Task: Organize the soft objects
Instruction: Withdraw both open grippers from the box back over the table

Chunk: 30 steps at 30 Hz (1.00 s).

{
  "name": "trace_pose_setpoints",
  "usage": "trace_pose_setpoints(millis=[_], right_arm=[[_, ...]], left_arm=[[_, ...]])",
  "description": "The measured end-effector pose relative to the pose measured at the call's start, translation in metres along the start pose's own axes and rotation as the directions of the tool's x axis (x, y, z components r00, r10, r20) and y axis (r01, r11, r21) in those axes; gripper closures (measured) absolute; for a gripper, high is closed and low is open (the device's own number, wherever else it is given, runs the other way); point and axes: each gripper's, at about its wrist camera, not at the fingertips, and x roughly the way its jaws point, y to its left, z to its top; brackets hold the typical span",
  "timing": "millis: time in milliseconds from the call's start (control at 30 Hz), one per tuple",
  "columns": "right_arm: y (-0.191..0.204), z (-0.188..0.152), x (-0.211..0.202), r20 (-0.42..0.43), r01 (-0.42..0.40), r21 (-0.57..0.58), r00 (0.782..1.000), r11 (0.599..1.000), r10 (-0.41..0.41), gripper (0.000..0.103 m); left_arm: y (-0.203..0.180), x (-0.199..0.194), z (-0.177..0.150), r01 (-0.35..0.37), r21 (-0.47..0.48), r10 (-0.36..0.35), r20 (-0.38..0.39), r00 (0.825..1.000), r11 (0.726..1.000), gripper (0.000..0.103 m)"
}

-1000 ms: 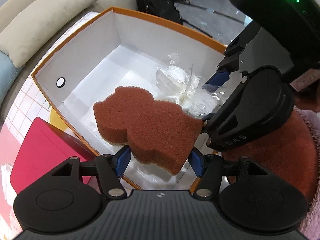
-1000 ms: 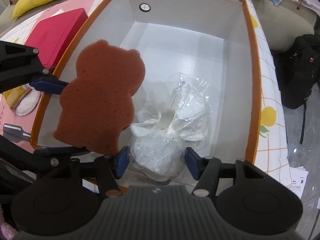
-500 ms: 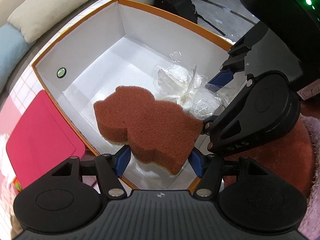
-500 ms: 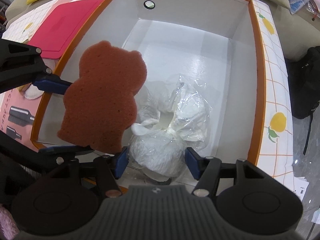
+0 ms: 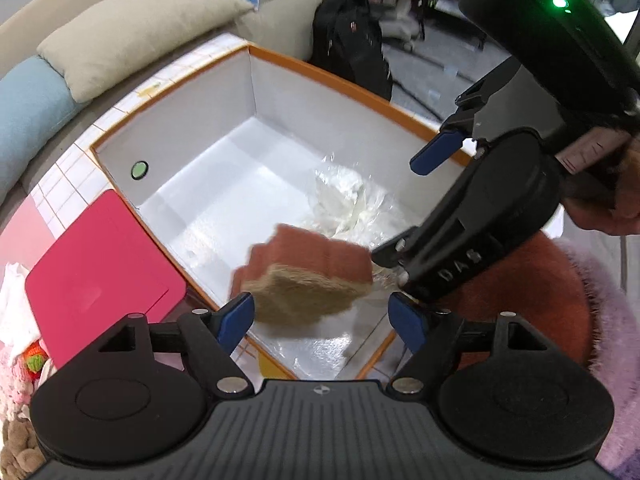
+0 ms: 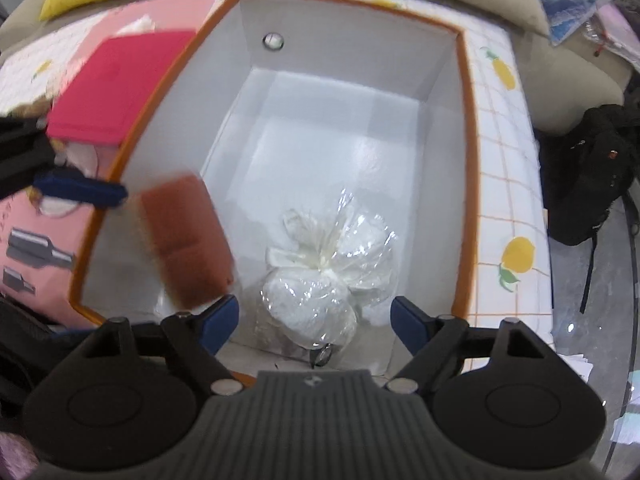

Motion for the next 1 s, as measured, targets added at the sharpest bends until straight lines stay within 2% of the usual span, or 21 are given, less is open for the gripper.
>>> trace_pose_setpoints(millis=[133, 200, 300, 433, 633, 767, 900, 1000], right_arm=[[0.008, 0.000, -0.023, 0.081, 0.028, 0.032, 0.996, 0.999, -0.030, 0.020], [0.018, -0.004, -0.038, 0.140, 0.029, 0.058, 0.990, 0.998, -0.037, 0.019], [0.034, -0.005, -0.056, 0.235, 0.005, 0.094, 0.972, 0.996, -0.027, 0.017], [0.063, -0.005, -0.076, 0.359, -0.047, 0.125, 0.933, 0.991, -0.001, 0.017], [0.129, 0.000, -0.092, 0.497, -0.096, 0.061, 0.866, 0.993, 0.053, 0.019], [0.173, 0.006, -0.094, 0.546, -0.154, -0.007, 0.827, 0.988, 0.133, 0.019], [0.218, 0.013, -0.081, 0.525, -0.214, -0.071, 0.822, 0.974, 0.219, 0.019], [0.250, 0.022, -0.064, 0.497, -0.232, -0.121, 0.827, 0.965, 0.261, 0.019]], left_arm=[[0.003, -0.027, -0.015, 0.000, -0.020, 0.002, 0.094, 0.996, 1.000, 0.014], [0.008, -0.043, -0.024, 0.003, -0.045, 0.004, 0.163, 0.987, 0.999, 0.014], [0.020, -0.067, -0.045, 0.000, -0.079, 0.020, 0.255, 0.967, 0.997, 0.014], [0.036, -0.092, -0.077, -0.051, -0.118, 0.086, 0.320, 0.944, 0.992, 0.014], [0.072, -0.124, -0.136, -0.148, -0.202, 0.211, 0.338, 0.917, 0.968, 0.014], [0.097, -0.142, -0.178, -0.214, -0.237, 0.286, 0.330, 0.900, 0.948, 0.015], [0.126, -0.157, -0.214, -0.287, -0.275, 0.365, 0.298, 0.882, 0.918, 0.017], [0.146, -0.163, -0.238, -0.310, -0.288, 0.389, 0.276, 0.879, 0.906, 0.017]])
